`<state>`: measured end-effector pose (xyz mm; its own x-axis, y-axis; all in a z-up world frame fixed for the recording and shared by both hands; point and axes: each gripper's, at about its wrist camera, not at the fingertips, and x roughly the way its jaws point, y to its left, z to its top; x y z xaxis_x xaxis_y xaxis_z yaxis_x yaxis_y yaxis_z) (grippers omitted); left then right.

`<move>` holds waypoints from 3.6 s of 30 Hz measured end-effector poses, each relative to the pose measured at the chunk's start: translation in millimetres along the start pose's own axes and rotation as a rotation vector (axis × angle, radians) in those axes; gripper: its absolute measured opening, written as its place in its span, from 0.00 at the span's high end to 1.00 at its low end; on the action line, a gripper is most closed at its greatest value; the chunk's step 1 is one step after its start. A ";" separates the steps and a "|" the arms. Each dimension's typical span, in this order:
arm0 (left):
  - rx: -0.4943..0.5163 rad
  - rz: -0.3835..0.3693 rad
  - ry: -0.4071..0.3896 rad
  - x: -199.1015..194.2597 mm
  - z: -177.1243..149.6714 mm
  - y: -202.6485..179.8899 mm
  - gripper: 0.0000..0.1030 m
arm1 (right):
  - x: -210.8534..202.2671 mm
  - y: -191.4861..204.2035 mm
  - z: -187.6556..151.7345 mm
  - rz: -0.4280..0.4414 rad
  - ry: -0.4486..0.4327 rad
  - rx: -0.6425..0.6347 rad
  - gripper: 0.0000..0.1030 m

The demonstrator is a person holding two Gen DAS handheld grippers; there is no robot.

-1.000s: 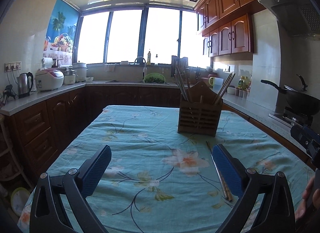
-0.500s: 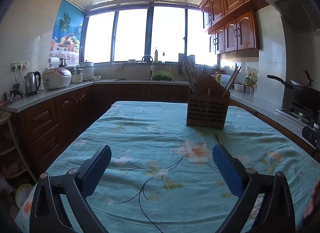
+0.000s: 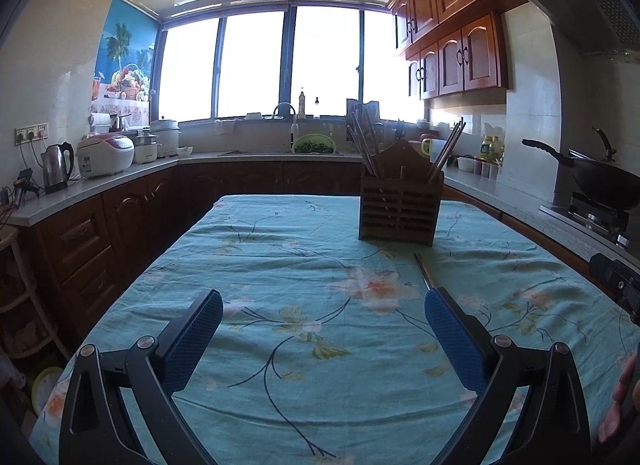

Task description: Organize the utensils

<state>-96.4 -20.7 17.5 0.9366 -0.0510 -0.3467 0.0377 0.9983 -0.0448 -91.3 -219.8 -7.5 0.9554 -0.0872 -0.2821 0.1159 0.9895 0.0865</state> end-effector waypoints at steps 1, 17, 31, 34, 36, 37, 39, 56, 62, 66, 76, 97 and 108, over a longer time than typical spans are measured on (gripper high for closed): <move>0.004 0.001 -0.003 -1.4 -0.4 -0.7 0.01 | -1.1 1.0 -0.9 0.001 -0.003 -0.005 0.00; 0.004 0.047 -0.001 -1.7 -5.6 2.3 0.01 | 0.2 4.0 -5.1 -0.006 -0.003 -0.005 0.00; 0.000 0.054 0.005 2.0 -5.9 4.2 0.01 | -0.1 5.0 -3.5 -0.002 -0.008 -0.008 0.00; 0.001 0.055 0.007 2.3 -6.5 3.4 0.01 | -0.1 5.0 -3.3 -0.001 -0.009 -0.007 0.00; 0.001 0.055 0.007 2.0 -6.6 3.2 0.01 | 0.3 4.8 -2.7 -0.001 -0.009 -0.006 0.00; 0.001 0.055 0.007 2.0 -6.5 3.0 0.01 | 0.1 4.8 -3.3 0.000 -0.008 -0.007 0.00; 0.001 0.056 0.007 2.2 -6.9 2.9 0.01 | 0.0 5.0 -3.2 -0.001 -0.009 -0.007 0.00; 0.014 0.059 -0.002 -1.4 -8.5 -4.5 0.01 | -2.2 4.7 -4.3 0.005 -0.026 -0.008 0.00; 0.016 0.060 0.000 -2.2 -8.2 -5.5 0.01 | -2.3 4.4 -4.8 0.005 -0.026 -0.007 0.00; 0.013 0.064 0.001 -1.8 -8.0 -6.0 0.01 | -2.5 4.7 -4.2 0.006 -0.026 -0.006 0.00; 0.018 0.057 0.001 -2.3 -7.3 -7.2 0.01 | -1.8 5.8 -3.3 0.011 -0.029 -0.010 0.00; 0.023 0.055 0.005 -4.2 -7.1 -15.4 0.01 | -1.9 5.8 -3.0 0.012 -0.030 -0.009 0.00; 0.026 0.058 0.002 -4.7 -7.7 -17.5 0.01 | -2.8 6.5 -2.1 0.012 -0.032 -0.009 0.00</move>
<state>-104.1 -38.1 12.7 0.9368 0.0074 -0.3498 -0.0080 1.0000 -0.0005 -93.8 -212.8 -8.1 0.9650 -0.0792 -0.2501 0.1024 0.9915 0.0808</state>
